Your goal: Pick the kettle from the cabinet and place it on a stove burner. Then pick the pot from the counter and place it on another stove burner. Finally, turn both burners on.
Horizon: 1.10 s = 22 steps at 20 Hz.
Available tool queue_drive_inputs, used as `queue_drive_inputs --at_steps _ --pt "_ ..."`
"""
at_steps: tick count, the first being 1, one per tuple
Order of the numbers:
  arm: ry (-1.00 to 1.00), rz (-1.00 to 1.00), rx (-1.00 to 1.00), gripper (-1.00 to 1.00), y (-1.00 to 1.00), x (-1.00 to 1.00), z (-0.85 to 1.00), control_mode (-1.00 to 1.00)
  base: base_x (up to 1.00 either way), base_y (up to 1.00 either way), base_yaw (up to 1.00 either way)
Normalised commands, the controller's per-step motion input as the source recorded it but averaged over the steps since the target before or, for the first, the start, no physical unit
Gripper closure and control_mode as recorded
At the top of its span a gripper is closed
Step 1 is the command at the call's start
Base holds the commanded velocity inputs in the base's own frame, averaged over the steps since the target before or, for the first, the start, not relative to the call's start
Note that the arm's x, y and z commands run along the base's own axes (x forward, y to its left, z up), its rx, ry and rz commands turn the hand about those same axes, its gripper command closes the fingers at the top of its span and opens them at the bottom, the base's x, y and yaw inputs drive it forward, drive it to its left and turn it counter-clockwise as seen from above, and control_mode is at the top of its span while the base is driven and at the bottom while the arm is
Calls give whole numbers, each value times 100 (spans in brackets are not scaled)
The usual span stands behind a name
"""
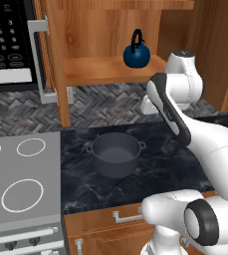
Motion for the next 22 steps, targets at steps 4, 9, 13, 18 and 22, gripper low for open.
queue_drive_inputs --at_steps 4,9,13,18,22 --pt "-11 0 -2 -100 2 -8 0 -100 0 0 0" --pt "-15 -4 -3 -100 1 -20 0 -100 0 0 0" --pt "-15 -7 -4 -100 5 -17 5 -100 0 0 0" --pt "-14 -10 -7 -100 17 -3 10 -100 0 0 0" --pt "-8 -10 -5 -100 19 0 16 -100 0 0 0"
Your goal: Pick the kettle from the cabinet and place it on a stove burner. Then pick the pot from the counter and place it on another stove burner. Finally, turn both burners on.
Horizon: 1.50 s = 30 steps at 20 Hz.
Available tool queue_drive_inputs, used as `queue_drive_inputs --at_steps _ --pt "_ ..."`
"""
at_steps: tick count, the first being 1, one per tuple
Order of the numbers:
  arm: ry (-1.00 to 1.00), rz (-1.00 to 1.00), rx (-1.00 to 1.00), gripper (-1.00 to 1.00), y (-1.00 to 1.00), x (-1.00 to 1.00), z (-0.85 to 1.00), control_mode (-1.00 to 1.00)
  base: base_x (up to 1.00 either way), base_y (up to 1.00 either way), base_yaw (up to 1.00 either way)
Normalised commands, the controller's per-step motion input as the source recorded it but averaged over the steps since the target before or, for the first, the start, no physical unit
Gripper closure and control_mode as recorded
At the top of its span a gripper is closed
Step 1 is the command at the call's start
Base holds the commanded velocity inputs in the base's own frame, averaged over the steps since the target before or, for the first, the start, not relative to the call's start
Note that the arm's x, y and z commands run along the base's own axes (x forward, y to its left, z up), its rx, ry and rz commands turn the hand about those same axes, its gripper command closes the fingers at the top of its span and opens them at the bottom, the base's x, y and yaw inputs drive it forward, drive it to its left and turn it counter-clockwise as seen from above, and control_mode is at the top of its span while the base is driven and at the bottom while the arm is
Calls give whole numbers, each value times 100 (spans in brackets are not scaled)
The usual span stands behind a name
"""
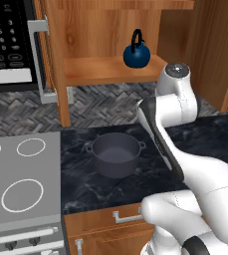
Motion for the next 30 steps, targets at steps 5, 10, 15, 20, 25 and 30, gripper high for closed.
queue_drive_inputs --at_steps 5,10,15,20,25,30 --pt "-7 -6 -4 -100 22 0 13 -100 0 0 0" --pt "-14 -3 -5 -100 14 0 22 -100 0 0 0" --pt "-14 -1 -5 -100 3 0 25 -100 0 0 0" --pt "-9 0 -3 -100 0 0 29 -100 0 0 0" --pt "-11 0 -5 -100 0 -1 39 -100 0 0 0" --pt "-12 0 -4 -100 1 -1 34 -100 0 0 0"
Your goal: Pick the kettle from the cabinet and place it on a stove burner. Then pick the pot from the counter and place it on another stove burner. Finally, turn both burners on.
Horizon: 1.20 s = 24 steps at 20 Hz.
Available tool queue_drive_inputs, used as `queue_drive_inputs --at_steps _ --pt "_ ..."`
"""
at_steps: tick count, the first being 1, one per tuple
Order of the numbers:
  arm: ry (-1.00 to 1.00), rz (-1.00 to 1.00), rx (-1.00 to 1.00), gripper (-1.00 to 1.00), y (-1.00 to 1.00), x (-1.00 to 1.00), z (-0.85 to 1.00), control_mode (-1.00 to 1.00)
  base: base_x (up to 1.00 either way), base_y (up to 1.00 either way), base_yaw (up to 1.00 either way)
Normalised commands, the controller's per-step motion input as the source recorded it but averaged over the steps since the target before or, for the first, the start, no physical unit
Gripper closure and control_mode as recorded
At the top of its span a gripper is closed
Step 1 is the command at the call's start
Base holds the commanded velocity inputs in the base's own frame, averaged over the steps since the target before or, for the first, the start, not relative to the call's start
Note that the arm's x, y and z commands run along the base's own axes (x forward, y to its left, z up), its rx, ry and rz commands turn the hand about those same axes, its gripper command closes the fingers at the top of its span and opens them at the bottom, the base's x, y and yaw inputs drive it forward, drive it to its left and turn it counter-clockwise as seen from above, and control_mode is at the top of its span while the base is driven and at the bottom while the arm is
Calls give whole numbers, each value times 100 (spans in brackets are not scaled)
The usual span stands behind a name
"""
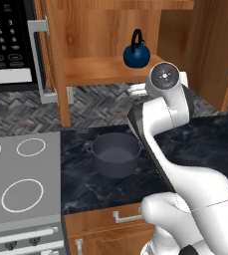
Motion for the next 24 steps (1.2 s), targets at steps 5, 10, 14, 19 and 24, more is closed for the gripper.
queue_drive_inputs --at_steps 5,10,14,19,24 --pt "-11 0 -3 -100 2 0 32 -100 0 0 0" --pt "-10 0 -2 -100 4 0 28 -100 0 0 0" --pt "-13 0 -3 -100 5 0 30 -100 0 0 0" --pt "-13 0 -3 -100 5 0 32 -100 0 0 0" --pt "-11 0 -2 -100 4 0 35 -100 0 0 0"
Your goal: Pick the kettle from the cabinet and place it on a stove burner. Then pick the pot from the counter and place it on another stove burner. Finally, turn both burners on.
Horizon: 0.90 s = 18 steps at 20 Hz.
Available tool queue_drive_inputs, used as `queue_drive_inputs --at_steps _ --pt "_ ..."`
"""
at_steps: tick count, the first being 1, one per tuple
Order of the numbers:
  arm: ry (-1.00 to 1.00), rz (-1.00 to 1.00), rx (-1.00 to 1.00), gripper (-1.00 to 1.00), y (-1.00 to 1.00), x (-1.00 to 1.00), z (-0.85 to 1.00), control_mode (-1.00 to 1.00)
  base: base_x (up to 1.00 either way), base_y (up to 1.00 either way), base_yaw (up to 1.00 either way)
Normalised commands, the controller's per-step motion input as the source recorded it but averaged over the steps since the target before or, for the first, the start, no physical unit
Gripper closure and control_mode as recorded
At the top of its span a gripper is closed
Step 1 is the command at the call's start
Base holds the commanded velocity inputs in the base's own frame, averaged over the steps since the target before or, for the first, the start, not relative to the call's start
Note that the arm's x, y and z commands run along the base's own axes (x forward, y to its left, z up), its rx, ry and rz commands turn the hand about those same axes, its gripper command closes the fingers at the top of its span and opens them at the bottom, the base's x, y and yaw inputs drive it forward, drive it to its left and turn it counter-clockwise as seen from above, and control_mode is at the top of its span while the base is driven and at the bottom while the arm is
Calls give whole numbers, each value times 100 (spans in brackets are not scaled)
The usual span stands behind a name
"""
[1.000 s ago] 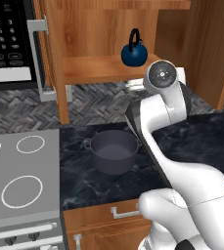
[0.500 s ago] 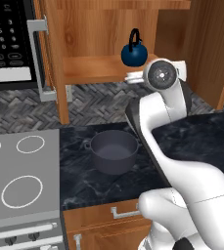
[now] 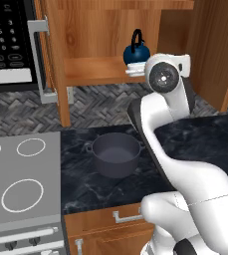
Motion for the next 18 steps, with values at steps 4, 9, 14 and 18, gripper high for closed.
queue_drive_inputs --at_steps 4,9,14,18 --pt "-7 0 -2 -100 2 0 24 -100 0 0 0" --pt "-2 0 -1 -100 2 1 10 -100 0 0 0" --pt "0 0 0 -100 0 1 0 -100 0 0 0" --pt "0 0 0 -100 0 4 0 -100 0 0 0"
